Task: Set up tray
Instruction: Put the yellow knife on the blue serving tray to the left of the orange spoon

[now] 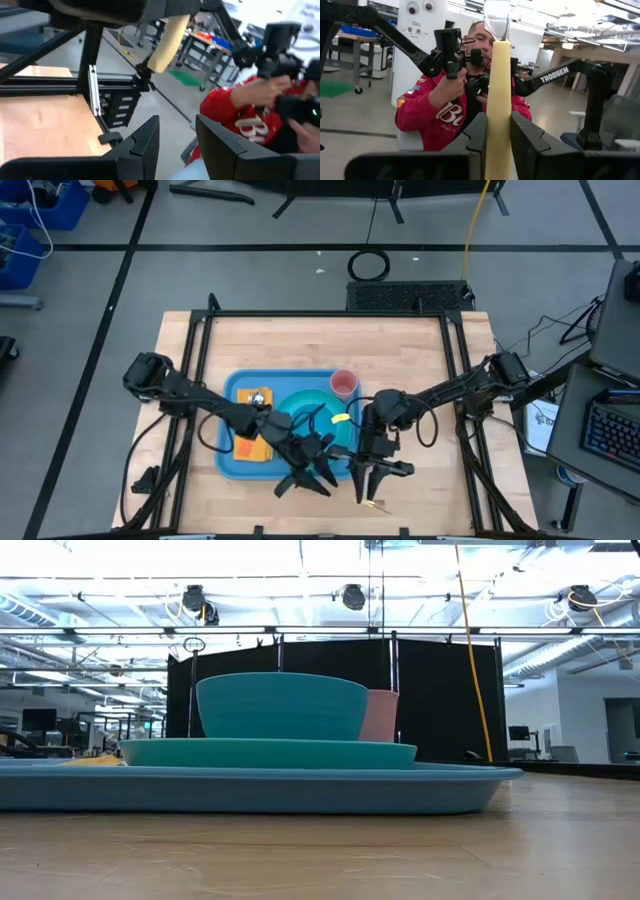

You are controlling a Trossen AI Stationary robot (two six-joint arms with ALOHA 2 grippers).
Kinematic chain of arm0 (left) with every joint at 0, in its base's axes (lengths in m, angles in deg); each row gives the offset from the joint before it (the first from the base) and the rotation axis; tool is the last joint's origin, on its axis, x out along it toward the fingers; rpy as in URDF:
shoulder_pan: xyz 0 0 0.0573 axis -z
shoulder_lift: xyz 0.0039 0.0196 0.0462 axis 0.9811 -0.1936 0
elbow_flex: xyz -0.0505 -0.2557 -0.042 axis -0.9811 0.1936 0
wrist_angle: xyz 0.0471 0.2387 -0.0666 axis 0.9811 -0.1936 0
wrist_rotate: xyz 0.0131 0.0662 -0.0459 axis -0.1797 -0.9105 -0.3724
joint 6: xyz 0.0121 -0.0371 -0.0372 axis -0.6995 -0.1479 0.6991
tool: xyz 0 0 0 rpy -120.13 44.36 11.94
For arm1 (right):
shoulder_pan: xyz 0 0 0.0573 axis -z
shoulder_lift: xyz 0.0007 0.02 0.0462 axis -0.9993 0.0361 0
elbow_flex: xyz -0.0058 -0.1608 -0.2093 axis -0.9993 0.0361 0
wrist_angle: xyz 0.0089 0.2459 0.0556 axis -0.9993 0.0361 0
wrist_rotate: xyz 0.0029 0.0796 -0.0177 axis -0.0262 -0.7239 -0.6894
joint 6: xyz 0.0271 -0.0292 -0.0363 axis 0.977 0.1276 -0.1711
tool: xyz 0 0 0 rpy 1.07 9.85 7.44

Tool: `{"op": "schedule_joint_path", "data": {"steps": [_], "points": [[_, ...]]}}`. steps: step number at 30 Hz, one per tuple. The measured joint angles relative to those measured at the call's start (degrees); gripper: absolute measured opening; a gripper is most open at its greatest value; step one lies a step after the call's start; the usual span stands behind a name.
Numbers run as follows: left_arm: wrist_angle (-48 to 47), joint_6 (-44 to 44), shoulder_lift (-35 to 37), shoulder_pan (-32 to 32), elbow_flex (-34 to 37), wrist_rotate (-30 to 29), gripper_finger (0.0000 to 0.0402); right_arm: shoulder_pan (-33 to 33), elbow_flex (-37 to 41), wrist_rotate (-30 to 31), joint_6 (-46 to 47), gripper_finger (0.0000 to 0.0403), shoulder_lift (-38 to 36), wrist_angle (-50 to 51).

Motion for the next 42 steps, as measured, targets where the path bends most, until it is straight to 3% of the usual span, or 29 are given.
{"op": "schedule_joint_path", "data": {"steps": [2,6,8,12,16,21,28,35,42], "points": [[-0.71,-2.49,-0.02,0.03,0.00,-0.89,0.0131,-0.04,0.01,0.29,-0.52,0.0047,0.00,0.61],[-8.09,-16.98,-0.05,4.07,-0.02,-22.32,0.0131,-0.10,1.39,3.18,-4.71,0.0047,0.00,0.43],[-8.11,-21.92,-0.23,5.99,0.13,-26.68,0.0131,-0.08,2.33,2.86,-6.75,0.0047,0.02,0.63],[1.36,-24.87,0.14,7.40,0.63,-26.69,0.0131,0.52,4.03,2.78,-13.88,0.0047,0.00,0.53],[11.37,-26.01,-0.19,6.64,5.98,-24.92,0.0117,2.19,5.84,0.33,-22.88,0.0047,-0.02,0.99],[30.23,-16.82,-0.02,3.62,15.26,-22.96,0.0085,2.66,8.52,5.45,-34.67,0.0047,0.02,0.89],[50.65,-6.63,-0.07,-1.65,25.31,-9.83,0.0070,6.49,8.38,6.08,-33.69,0.0047,0.00,-0.43],[51.62,-2.93,-0.07,-2.83,26.56,-9.70,0.0074,9.68,8.31,7.14,-34.31,0.0047,0.80,-6.32],[51.03,1.84,-0.07,-4.63,26.56,-6.89,0.0074,13.00,8.03,1.24,-32.90,0.0047,0.75,-8.77]]}}
